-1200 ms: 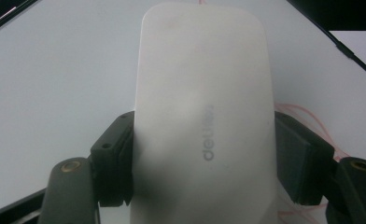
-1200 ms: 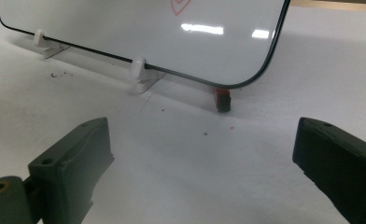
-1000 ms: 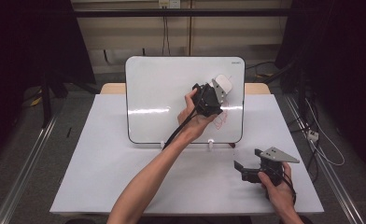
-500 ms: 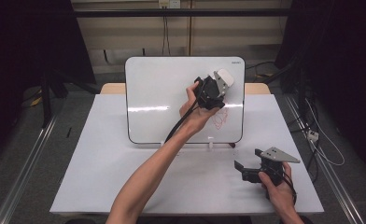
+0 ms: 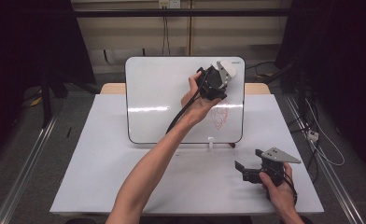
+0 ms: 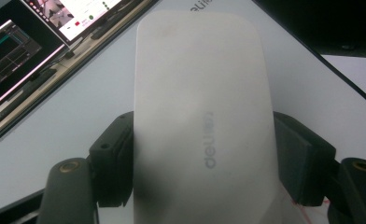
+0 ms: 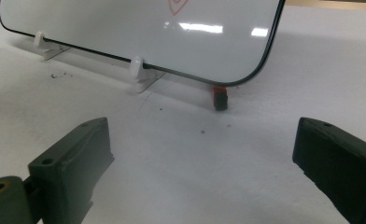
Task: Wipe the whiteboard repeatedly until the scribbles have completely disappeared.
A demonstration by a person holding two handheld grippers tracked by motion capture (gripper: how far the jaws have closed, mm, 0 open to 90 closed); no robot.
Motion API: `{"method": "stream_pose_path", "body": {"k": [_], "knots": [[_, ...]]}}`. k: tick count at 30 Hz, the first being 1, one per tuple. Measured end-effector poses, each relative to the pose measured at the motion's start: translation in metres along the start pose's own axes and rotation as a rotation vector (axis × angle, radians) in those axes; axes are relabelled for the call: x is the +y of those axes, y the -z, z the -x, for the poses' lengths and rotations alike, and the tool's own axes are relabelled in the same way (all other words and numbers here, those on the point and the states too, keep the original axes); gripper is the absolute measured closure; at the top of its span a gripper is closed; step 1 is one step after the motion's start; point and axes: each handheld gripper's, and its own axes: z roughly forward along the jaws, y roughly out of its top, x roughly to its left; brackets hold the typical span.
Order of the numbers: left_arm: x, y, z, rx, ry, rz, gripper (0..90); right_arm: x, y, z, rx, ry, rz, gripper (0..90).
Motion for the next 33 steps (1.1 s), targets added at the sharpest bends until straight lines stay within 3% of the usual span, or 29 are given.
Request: {"method": "stream_pose_path", "body": {"k": [5,18,20,33], "knots": [[-0.001,0.001,0.006,0.014,-0.047,-0.009,30.6,0.000,0.000,0.000,-0.003,0.000,-0.002,4.1],[-0.026,0.007,0.042,-0.059,-0.091,-0.024,30.6,0.001,-0.001,-0.002,0.003,0.014,-0.003,4.1],[-0.029,0.008,0.046,-0.053,-0.097,-0.020,30.6,0.001,-0.001,-0.003,0.004,0.014,-0.004,4.1],[-0.016,0.004,0.033,-0.066,-0.084,-0.041,30.5,0.001,-0.002,-0.002,0.005,0.011,-0.004,4.1]]}}
